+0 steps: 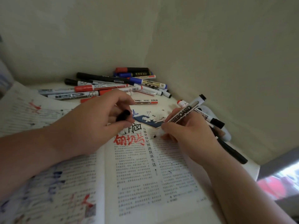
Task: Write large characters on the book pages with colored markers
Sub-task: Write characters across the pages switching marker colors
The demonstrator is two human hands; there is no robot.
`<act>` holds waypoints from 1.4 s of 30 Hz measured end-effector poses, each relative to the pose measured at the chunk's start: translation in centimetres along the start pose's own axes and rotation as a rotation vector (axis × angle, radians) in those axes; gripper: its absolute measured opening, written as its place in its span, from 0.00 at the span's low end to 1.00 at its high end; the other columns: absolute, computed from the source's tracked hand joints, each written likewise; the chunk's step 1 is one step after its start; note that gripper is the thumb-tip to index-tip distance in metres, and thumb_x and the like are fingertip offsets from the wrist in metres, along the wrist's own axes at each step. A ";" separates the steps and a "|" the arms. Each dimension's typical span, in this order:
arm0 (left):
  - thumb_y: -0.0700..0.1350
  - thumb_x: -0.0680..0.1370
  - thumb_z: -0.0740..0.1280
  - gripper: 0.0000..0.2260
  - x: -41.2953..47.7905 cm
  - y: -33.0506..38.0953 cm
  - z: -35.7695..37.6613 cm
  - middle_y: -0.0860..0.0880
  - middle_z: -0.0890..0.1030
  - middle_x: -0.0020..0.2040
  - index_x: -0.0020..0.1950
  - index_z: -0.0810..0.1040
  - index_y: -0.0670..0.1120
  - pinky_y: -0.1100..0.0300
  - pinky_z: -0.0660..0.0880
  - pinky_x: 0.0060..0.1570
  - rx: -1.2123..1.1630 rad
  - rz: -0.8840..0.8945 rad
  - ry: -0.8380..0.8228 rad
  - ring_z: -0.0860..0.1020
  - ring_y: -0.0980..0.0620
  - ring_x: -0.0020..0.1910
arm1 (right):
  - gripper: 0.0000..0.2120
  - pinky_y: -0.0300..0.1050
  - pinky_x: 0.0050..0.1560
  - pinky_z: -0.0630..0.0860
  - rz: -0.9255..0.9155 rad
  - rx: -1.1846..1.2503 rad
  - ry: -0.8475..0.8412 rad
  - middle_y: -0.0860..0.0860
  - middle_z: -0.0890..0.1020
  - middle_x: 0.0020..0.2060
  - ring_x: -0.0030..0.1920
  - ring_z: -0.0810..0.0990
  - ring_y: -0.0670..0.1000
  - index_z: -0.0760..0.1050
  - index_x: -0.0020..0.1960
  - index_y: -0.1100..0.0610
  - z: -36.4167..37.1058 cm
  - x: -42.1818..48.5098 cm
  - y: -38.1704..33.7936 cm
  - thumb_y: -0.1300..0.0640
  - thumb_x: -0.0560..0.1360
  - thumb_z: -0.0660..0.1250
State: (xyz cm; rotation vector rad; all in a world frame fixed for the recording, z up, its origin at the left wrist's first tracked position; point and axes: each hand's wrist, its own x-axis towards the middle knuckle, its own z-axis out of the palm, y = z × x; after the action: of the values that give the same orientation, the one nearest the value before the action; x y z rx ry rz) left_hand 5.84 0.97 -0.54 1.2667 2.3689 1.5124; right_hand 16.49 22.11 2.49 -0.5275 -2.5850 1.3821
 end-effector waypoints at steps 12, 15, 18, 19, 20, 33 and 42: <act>0.64 0.70 0.67 0.20 -0.1 0.1 -0.6 0.72 0.77 0.51 0.62 0.77 0.67 0.78 0.67 0.49 0.262 0.117 -0.055 0.74 0.73 0.55 | 0.10 0.61 0.44 0.79 0.005 -0.162 0.008 0.63 0.81 0.40 0.34 0.76 0.50 0.79 0.45 0.63 0.4 -0.5 -0.8 0.56 0.75 0.72; 0.63 0.68 0.68 0.19 -0.2 0.3 -0.5 0.74 0.79 0.52 0.59 0.74 0.71 0.82 0.64 0.50 0.217 0.100 -0.078 0.74 0.75 0.54 | 0.10 0.62 0.45 0.79 -0.006 -0.174 0.049 0.64 0.81 0.39 0.34 0.77 0.55 0.78 0.45 0.65 0.3 -0.2 -0.7 0.57 0.74 0.71; 0.59 0.68 0.72 0.20 -0.2 0.4 -0.4 0.74 0.77 0.55 0.58 0.73 0.71 0.82 0.65 0.52 0.200 0.086 -0.088 0.75 0.72 0.54 | 0.09 0.64 0.50 0.80 0.003 -0.145 0.078 0.63 0.82 0.40 0.42 0.82 0.62 0.79 0.45 0.64 0.2 -0.2 -0.6 0.58 0.74 0.71; 0.56 0.69 0.75 0.21 -0.2 0.4 -0.4 0.73 0.77 0.55 0.58 0.73 0.70 0.80 0.66 0.52 0.195 0.085 -0.091 0.77 0.70 0.54 | 0.07 0.64 0.51 0.80 0.010 -0.109 0.104 0.60 0.83 0.40 0.44 0.82 0.59 0.79 0.44 0.64 0.1 -0.3 -0.5 0.59 0.74 0.72; 0.53 0.70 0.77 0.22 -0.2 0.4 -0.4 0.71 0.77 0.55 0.58 0.73 0.69 0.78 0.68 0.51 0.199 0.087 -0.095 0.77 0.68 0.53 | 0.05 0.62 0.52 0.82 0.023 -0.059 0.134 0.56 0.84 0.40 0.43 0.84 0.54 0.80 0.43 0.62 -0.1 -0.3 -0.4 0.60 0.75 0.72; 0.53 0.73 0.74 0.19 -0.4 0.5 -0.4 0.73 0.75 0.56 0.57 0.72 0.71 0.73 0.67 0.47 0.240 0.091 -0.108 0.73 0.71 0.56 | 0.06 0.62 0.56 0.80 0.098 -0.086 0.117 0.58 0.85 0.43 0.48 0.83 0.58 0.83 0.41 0.63 -0.3 -0.5 -0.8 0.60 0.72 0.74; 0.52 0.73 0.74 0.18 -0.4 0.4 -0.3 0.72 0.76 0.54 0.57 0.73 0.70 0.73 0.68 0.45 0.238 0.089 -0.116 0.74 0.67 0.55 | 0.08 0.56 0.54 0.81 0.079 -0.130 0.173 0.49 0.85 0.46 0.44 0.86 0.52 0.81 0.47 0.64 -0.3 -0.2 -0.4 0.58 0.75 0.72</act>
State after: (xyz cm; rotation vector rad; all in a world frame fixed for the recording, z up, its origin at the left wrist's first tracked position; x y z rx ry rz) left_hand 6.18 0.57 -0.16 1.4811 2.5051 1.1667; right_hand 16.65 22.09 3.00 -0.7419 -2.5488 1.1404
